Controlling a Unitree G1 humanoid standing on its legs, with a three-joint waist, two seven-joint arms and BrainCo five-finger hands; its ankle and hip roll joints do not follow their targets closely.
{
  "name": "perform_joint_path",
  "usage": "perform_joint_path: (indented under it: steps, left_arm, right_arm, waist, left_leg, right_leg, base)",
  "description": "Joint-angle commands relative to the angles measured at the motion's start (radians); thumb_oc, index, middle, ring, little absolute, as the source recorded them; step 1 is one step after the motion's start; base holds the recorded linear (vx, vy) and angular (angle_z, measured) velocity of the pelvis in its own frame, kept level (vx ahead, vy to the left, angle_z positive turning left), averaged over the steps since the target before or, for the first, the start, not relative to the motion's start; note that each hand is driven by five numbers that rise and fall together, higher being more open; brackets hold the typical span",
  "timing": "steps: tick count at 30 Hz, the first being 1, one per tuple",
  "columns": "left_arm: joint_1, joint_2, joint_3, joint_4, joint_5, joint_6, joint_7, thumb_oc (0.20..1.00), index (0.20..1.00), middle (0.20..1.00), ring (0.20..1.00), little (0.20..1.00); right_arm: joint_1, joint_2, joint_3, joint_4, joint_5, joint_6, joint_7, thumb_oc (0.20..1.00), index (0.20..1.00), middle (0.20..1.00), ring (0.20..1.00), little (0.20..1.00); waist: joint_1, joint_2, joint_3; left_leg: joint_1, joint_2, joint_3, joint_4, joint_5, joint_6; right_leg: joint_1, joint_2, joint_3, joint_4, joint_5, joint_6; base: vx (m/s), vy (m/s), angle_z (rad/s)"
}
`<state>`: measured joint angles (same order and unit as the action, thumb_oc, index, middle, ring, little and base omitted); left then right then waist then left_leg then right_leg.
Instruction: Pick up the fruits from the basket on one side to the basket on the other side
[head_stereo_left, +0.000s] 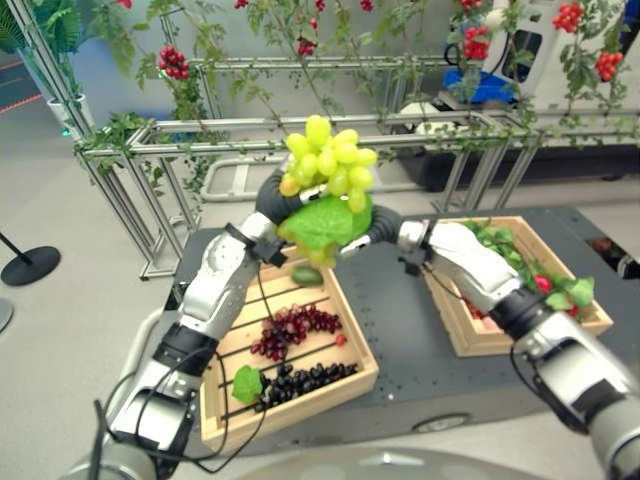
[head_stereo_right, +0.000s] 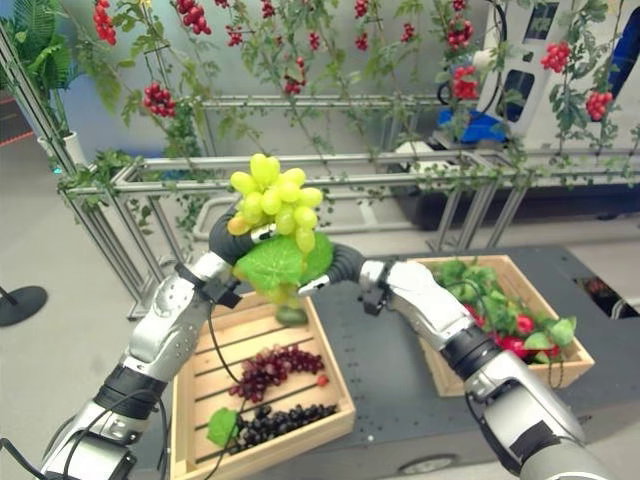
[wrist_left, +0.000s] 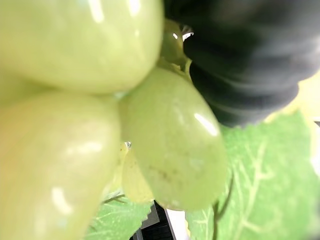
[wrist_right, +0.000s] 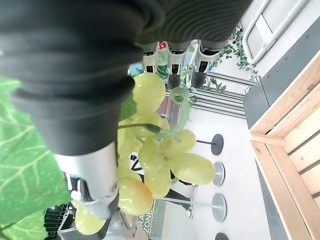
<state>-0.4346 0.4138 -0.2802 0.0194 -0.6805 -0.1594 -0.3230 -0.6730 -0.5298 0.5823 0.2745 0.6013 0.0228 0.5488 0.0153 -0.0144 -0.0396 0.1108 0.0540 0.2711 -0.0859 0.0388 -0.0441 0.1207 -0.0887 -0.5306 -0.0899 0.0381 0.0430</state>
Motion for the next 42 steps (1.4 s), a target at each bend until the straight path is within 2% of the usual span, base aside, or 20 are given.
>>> perform_joint_path:
  steps: [1, 10, 17, 18, 19, 20, 21, 42]
  left_arm:
    - [-0.035, 0.015, 0.000, 0.038, 0.019, -0.026, 0.006, 0.200, 0.200, 0.200, 0.200, 0.200]
    - [-0.043, 0.003, -0.003, 0.042, 0.015, -0.033, 0.020, 0.200, 0.200, 0.200, 0.200, 0.200]
    - [-0.047, -0.010, -0.012, 0.049, 0.016, -0.041, 0.027, 0.200, 0.200, 0.200, 0.200, 0.200]
    - [-0.046, -0.010, -0.013, 0.050, 0.018, -0.042, 0.029, 0.200, 0.200, 0.200, 0.200, 0.200]
    - [-0.045, -0.009, -0.012, 0.051, 0.019, -0.043, 0.029, 0.200, 0.200, 0.200, 0.200, 0.200]
    - [-0.045, -0.009, -0.012, 0.051, 0.019, -0.043, 0.029, 0.200, 0.200, 0.200, 0.200, 0.200]
    - [-0.046, -0.008, -0.013, 0.052, 0.019, -0.044, 0.028, 0.200, 0.200, 0.200, 0.200, 0.200]
    - [-0.047, -0.011, -0.013, 0.071, 0.027, -0.042, 0.027, 0.200, 0.200, 0.200, 0.200, 0.200]
  right_arm:
    - [-0.037, 0.047, -0.046, -0.066, 0.048, -0.066, 0.004, 1.000, 1.000, 1.000, 1.000, 1.000]
    - [-0.050, 0.093, 0.001, -0.075, 0.040, -0.061, 0.018, 1.000, 1.000, 1.000, 1.000, 1.000]
    - [-0.039, 0.146, 0.014, -0.085, 0.110, -0.048, 0.024, 1.000, 1.000, 1.000, 1.000, 1.000]
    - [-0.037, 0.150, 0.015, -0.082, 0.113, -0.050, 0.023, 0.683, 0.683, 0.683, 0.683, 0.683]
    - [-0.037, 0.154, 0.017, -0.083, 0.116, -0.052, 0.027, 0.542, 0.542, 0.542, 0.542, 0.542]
    - [-0.037, 0.154, 0.017, -0.083, 0.116, -0.052, 0.027, 0.482, 0.482, 0.482, 0.482, 0.482]
    - [-0.037, 0.157, 0.022, -0.086, 0.120, -0.050, 0.028, 0.200, 0.200, 0.200, 0.200, 0.200]
    - [-0.020, 0.153, 0.055, -0.072, 0.084, -0.039, 0.046, 0.200, 0.200, 0.200, 0.200, 0.200]
  waist:
    - [0.014, -0.059, -0.074]
    - [0.017, -0.059, -0.075]
    - [0.019, -0.058, -0.074]
    - [0.020, -0.058, -0.075]
    - [0.020, -0.059, -0.074]
    - [0.020, -0.059, -0.074]
    - [0.021, -0.058, -0.074]
    - [0.019, -0.057, -0.075]
  left_leg:
    - [-0.051, 0.003, 0.017, 0.060, -0.028, -0.012]
    - [-0.051, 0.002, 0.016, 0.062, -0.028, -0.012]
    - [-0.050, 0.001, 0.015, 0.063, -0.029, -0.010]
    - [-0.051, 0.001, 0.014, 0.063, -0.029, -0.010]
    - [-0.051, 0.000, 0.014, 0.064, -0.029, -0.010]
    - [-0.051, 0.000, 0.014, 0.064, -0.029, -0.010]
    - [-0.051, 0.000, 0.014, 0.064, -0.029, -0.010]
    - [-0.053, 0.000, 0.019, 0.061, -0.025, -0.012]
  right_leg:
    - [-0.028, -0.075, 0.001, 0.033, 0.008, 0.072]
    - [-0.025, -0.073, 0.006, 0.030, 0.007, 0.069]
    - [-0.025, -0.074, 0.007, 0.030, 0.007, 0.068]
    - [-0.025, -0.073, 0.007, 0.030, 0.007, 0.068]
    - [-0.025, -0.073, 0.008, 0.031, 0.008, 0.068]
    - [-0.025, -0.073, 0.008, 0.031, 0.008, 0.068]
    - [-0.025, -0.073, 0.007, 0.031, 0.008, 0.068]
    - [-0.028, -0.074, 0.011, 0.023, 0.015, 0.069]
  base:
    - [0.00, 0.000, 0.00]
    - [0.00, 0.000, 0.00]
    - [0.00, 0.000, 0.00]
    - [0.00, 0.000, 0.00]
    - [0.00, 0.000, 0.00]
    - [0.00, 0.000, 0.00]
    - [0.00, 0.000, 0.00]
    - [0.00, 0.000, 0.00]
